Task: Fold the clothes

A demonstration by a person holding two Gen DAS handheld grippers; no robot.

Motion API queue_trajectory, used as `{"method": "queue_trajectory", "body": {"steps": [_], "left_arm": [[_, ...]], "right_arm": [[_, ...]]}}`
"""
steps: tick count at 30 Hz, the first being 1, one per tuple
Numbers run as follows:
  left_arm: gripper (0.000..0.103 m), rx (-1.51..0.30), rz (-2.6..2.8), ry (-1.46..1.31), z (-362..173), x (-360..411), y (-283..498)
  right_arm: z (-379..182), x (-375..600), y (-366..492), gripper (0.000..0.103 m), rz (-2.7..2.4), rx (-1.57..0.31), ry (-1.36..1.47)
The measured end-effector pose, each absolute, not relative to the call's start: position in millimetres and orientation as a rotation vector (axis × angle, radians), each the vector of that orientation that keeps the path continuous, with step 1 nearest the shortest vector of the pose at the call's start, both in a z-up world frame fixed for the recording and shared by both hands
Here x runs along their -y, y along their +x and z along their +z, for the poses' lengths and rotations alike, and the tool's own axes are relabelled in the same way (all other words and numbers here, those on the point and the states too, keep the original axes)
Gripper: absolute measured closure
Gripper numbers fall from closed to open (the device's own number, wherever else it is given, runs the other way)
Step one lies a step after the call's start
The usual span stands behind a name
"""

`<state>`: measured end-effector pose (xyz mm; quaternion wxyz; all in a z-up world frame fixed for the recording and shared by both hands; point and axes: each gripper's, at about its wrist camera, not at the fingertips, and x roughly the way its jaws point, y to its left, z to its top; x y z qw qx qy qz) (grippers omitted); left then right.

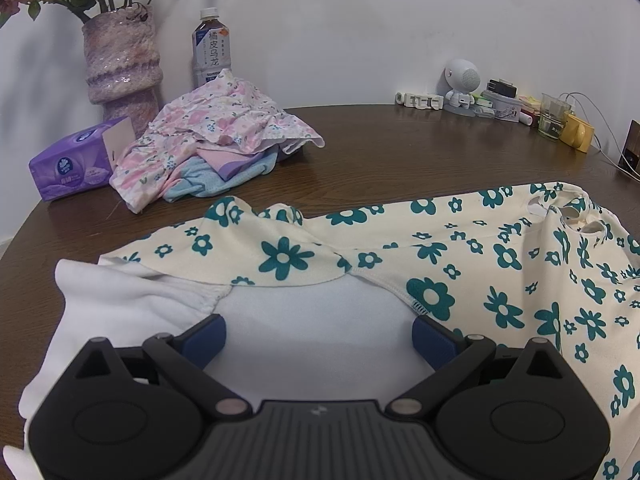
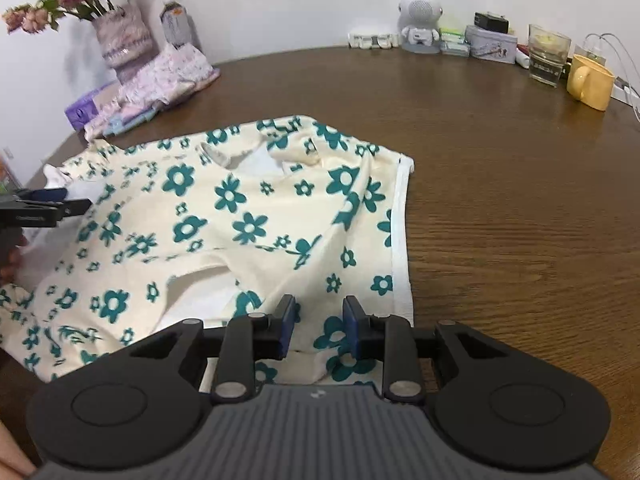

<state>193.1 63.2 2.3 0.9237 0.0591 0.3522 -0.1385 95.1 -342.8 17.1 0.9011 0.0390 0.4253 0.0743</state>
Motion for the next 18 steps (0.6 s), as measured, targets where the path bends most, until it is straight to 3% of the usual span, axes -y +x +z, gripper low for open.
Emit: {"method": "queue_trajectory", "body": {"steps": [10,11,14,18], "left_arm": [[0.003,-0.722,-0.280,0.120,2.4,-63.1,192.6],[0.003,-0.722,-0.280,0.120,2.3,-63.1,192.6],[0.003,-0.722,-0.280,0.120,2.3,-63.2,192.6],[0.003,-0.721,-0.280,0.120,2.0,-63.3,192.8]], "right_arm": [[16.1,336.1,92.1,0.077,0.126,-0.896,0.057],[15.6,333.4,91.2,0.078,0.117,-0.892,0.035],[15.0,330.2,89.2,0.098,0.089,-0.884,0.003],[18.0,337.3,87.0,0.102,0.083,-0.878,0.038]]}}
